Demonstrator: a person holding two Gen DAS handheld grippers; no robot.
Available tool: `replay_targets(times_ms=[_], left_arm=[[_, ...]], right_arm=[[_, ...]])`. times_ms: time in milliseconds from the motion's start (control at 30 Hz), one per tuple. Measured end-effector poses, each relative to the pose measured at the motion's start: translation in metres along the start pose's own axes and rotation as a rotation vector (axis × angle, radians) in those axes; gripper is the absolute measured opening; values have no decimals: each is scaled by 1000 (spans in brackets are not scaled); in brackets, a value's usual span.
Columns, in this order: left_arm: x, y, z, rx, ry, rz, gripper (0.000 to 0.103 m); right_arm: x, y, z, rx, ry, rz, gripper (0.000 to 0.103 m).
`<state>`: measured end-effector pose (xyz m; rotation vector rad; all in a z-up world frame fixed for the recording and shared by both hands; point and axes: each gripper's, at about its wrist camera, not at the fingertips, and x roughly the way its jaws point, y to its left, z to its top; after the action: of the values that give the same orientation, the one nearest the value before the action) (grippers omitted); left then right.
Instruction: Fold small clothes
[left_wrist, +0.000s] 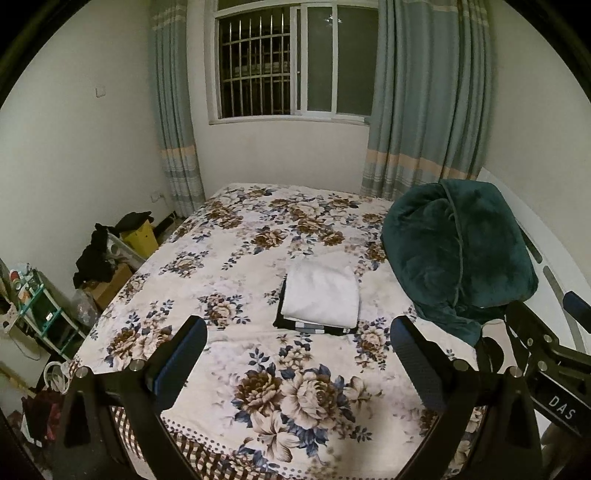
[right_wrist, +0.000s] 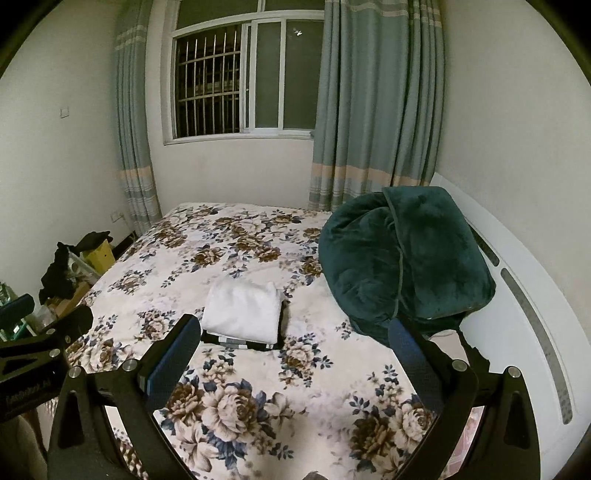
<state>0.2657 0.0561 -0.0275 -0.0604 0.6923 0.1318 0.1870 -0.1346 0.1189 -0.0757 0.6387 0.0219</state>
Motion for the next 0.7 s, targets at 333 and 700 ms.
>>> replay_targets(times_ms=[333, 700], left_arm=[[-6, 2, -1, 0, -9, 14, 103], [-7, 2, -1, 0, -10, 16, 103]], right_arm=[[-2, -2, -4, -1, 5, 6, 103], [-3, -3, -4, 1, -1, 7, 103]])
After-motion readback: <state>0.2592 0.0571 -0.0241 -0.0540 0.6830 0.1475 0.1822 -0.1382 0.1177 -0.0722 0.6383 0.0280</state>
